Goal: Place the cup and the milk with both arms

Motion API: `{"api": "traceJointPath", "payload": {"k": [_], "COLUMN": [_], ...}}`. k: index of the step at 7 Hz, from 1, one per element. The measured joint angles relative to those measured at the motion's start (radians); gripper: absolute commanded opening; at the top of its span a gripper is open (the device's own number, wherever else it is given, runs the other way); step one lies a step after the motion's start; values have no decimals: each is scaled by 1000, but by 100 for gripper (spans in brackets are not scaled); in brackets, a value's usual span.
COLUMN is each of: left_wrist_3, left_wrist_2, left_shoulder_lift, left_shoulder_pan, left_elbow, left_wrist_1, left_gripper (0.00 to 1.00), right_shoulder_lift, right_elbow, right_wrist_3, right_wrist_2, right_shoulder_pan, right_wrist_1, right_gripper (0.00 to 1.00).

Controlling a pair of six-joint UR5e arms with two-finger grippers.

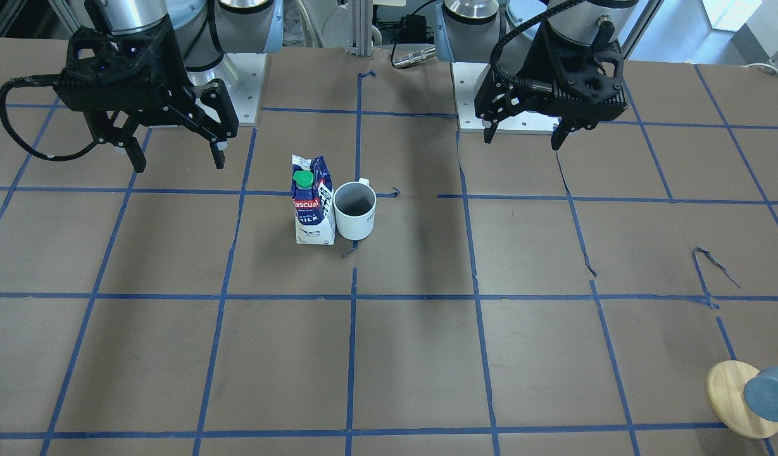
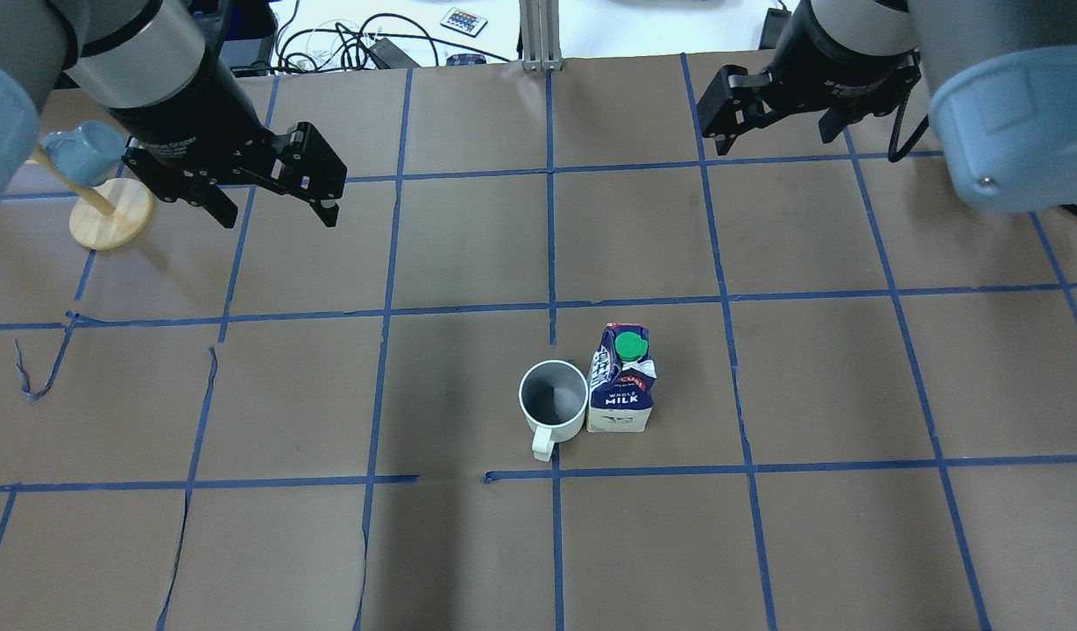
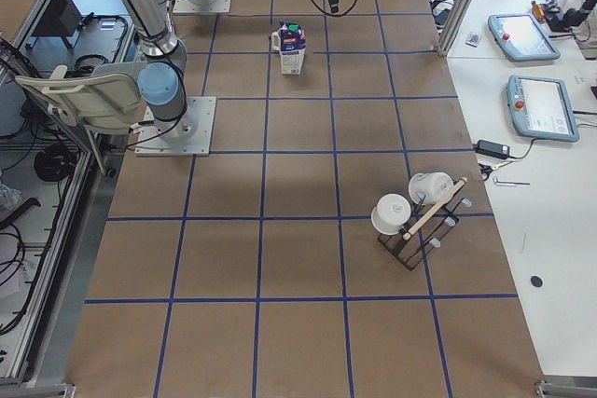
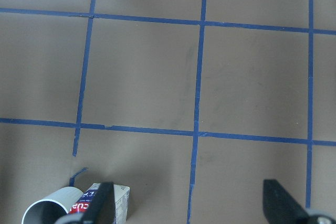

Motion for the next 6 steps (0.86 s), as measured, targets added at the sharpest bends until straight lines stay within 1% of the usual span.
{"api": "traceJointPath", "payload": {"k": [6], "left_wrist_3": [0], "left_wrist_2": [3], "left_shoulder_lift": [10], "left_shoulder_pan": [-1], "left_elbow": [-8], "left_wrist_1": [-4], "left_gripper": [100], "right_shoulder_lift": [6], "right_elbow": [0], "right_wrist_3": [0], "right_wrist_2": [-7], "right_shoulder_pan": [1], "right_wrist_1": [10], "right_gripper": [100]}}
